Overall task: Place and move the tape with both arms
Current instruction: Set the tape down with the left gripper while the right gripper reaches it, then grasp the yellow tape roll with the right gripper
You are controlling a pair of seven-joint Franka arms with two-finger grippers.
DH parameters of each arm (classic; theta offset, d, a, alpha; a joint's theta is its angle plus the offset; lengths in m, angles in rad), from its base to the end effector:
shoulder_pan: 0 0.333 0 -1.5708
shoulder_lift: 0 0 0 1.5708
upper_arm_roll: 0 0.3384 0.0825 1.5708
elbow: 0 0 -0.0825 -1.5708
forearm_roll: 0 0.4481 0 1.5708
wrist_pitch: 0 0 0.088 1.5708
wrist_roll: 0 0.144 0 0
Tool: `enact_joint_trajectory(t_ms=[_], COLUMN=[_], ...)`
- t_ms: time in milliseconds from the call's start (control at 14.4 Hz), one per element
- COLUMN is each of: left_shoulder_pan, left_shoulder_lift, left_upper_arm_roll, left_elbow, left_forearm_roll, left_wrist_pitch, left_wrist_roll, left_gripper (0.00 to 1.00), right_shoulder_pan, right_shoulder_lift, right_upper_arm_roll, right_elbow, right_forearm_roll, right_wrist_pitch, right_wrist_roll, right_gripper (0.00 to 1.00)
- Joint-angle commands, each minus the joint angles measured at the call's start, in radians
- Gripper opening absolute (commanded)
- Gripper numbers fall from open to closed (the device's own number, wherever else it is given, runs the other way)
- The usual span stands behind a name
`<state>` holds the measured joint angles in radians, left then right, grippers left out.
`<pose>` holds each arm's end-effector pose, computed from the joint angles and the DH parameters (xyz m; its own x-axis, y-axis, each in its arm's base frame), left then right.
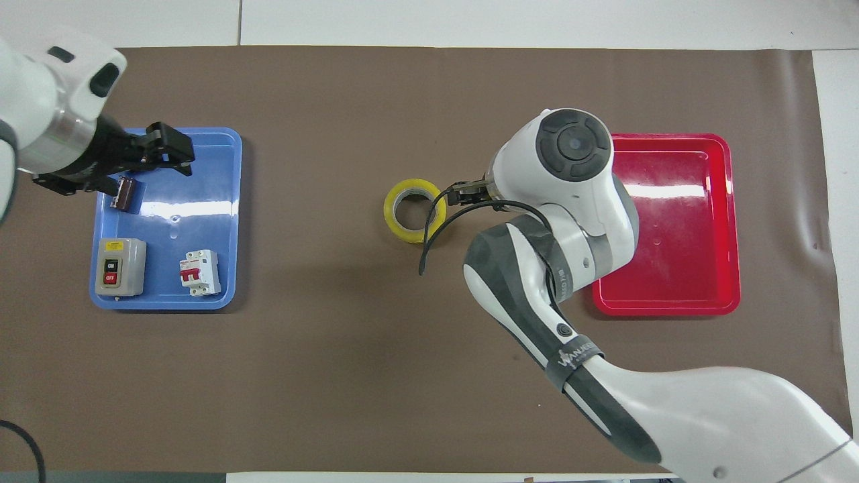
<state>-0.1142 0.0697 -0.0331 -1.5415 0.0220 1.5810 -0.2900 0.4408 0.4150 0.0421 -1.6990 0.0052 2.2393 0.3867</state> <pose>0.6342 -0.0903 0.5826 0.9896 0.1420 -0.0233 0.1413 -0.9896 -0.0275 0.6594 0.3434 0.3168 0.9906 0.0843 0.1079 0.0919 -0.9935 -0.0671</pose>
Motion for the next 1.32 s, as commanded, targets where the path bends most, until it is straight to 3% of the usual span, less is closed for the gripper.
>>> enact_joint_trajectory(t_ms=[0, 278, 625, 694, 764, 833, 903, 1250], left_shoulder_pan=[0.047, 0.056, 0.074, 0.074, 0.074, 0.073, 0.068, 0.077], left_shoulder_lift=[-0.079, -0.119, -0.073, -0.064, -0.059, -0.06, -0.067, -0.079], left_upper_arm_roll=[-0.011, -0.017, -0.01, -0.01, -0.011, -0.011, -0.011, -0.011], left_elbow=[-0.04, -0.057, 0.007, 0.015, 0.014, 0.011, 0.005, -0.011], left_forearm_roll=[0.001, -0.01, -0.057, -0.056, -0.056, -0.057, -0.059, -0.057], left_wrist_pitch=[-0.091, -0.13, -0.142, -0.142, -0.141, -0.147, -0.156, -0.142], left_wrist_roll=[0.11, 0.14, 0.184, 0.184, 0.184, 0.184, 0.183, 0.181], left_gripper=[1.0, 1.0, 1.0, 1.0, 1.0, 1.0, 1.0, 1.0], right_shoulder_pan=[0.048, 0.078, 0.102, 0.102, 0.101, 0.098, 0.096, 0.078], right_shoulder_lift=[0.063, 0.122, 0.177, 0.182, 0.183, 0.183, 0.185, 0.183], right_upper_arm_roll=[-0.002, -0.004, -0.004, -0.004, -0.004, -0.004, -0.002, -0.01], right_elbow=[0.056, 0.047, 0.048, 0.05, 0.05, 0.051, 0.056, 0.106], right_forearm_roll=[-0.07, -0.128, -0.157, -0.157, -0.159, -0.159, -0.159, -0.156], right_wrist_pitch=[0.014, 0.115, 0.169, 0.175, 0.175, 0.174, 0.166, 0.087], right_wrist_roll=[0.063, 0.069, 0.07, 0.069, 0.069, 0.067, 0.064, 0.066], right_gripper=[1.0, 1.0, 1.0, 0.89, 0.64, 0.24, 0.0, 0.0])
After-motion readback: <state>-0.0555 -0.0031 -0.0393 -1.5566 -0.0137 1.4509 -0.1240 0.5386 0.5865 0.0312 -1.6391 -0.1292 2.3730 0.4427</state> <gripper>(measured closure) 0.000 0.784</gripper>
